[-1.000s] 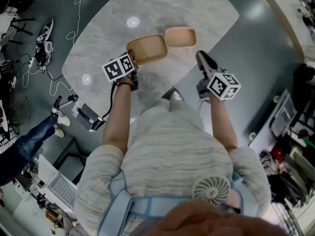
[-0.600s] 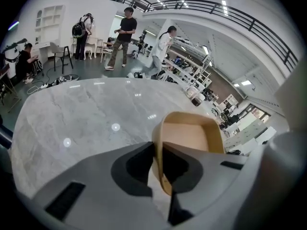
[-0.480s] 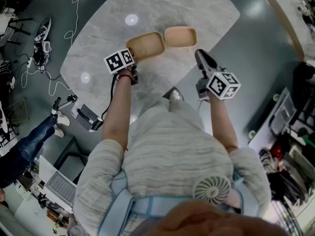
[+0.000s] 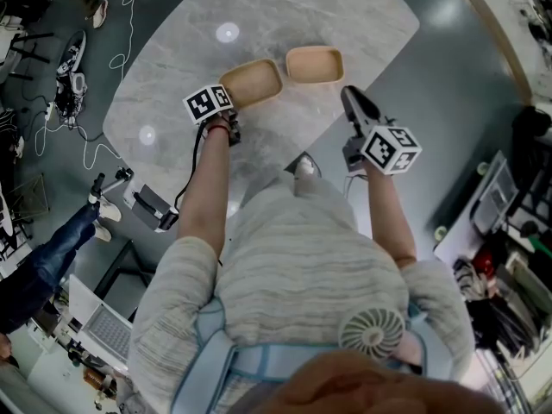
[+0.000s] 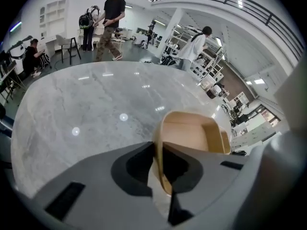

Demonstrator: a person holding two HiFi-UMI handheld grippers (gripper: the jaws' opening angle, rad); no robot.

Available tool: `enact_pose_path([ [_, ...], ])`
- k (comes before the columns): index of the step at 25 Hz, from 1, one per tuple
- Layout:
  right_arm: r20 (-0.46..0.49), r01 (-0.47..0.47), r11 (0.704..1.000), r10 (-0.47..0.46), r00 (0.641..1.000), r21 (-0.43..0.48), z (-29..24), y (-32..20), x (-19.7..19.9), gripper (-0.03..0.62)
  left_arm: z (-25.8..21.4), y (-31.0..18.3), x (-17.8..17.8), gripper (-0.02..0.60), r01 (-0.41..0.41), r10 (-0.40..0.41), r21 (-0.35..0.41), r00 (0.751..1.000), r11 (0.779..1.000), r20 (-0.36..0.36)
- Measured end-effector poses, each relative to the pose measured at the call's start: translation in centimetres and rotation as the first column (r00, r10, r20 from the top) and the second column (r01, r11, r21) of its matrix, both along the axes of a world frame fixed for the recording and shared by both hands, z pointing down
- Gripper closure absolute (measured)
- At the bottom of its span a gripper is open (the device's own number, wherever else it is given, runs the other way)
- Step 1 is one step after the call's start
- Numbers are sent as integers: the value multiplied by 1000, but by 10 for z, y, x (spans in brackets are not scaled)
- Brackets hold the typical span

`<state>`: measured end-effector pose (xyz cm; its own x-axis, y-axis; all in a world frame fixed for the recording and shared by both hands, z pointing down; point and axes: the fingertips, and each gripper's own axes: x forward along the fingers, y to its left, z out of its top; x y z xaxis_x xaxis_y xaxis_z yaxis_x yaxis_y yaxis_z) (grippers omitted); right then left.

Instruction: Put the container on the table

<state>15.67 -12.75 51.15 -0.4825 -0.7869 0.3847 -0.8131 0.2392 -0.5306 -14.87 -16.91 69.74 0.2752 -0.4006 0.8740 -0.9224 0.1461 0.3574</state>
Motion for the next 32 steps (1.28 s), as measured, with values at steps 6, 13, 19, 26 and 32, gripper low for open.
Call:
enact_pose_path([
  [6, -17, 12, 1000, -12, 1000, -6, 0, 0, -2, 553, 12, -2, 4, 551, 10, -10, -27, 1000, 1000, -23],
  [13, -25, 13, 1000, -13, 1000, -14, 2, 0, -1, 553, 29, -2, 3, 551, 21, -23, -62, 999, 998, -26],
  [19, -47, 24, 1000, -25, 999, -14, -2, 0, -1, 553, 39, -1, 6, 549, 25, -28, -90, 999, 996, -27],
  [26, -21, 9, 1000, -9, 1000, -29, 6, 2, 0, 553, 43, -1, 6, 551, 25, -28, -99, 999, 995, -29],
  [32, -21, 10, 1000, -10, 1000, -29, 7, 1, -2, 553, 47, 0, 5, 551, 23, -26, -98, 999, 995, -30],
])
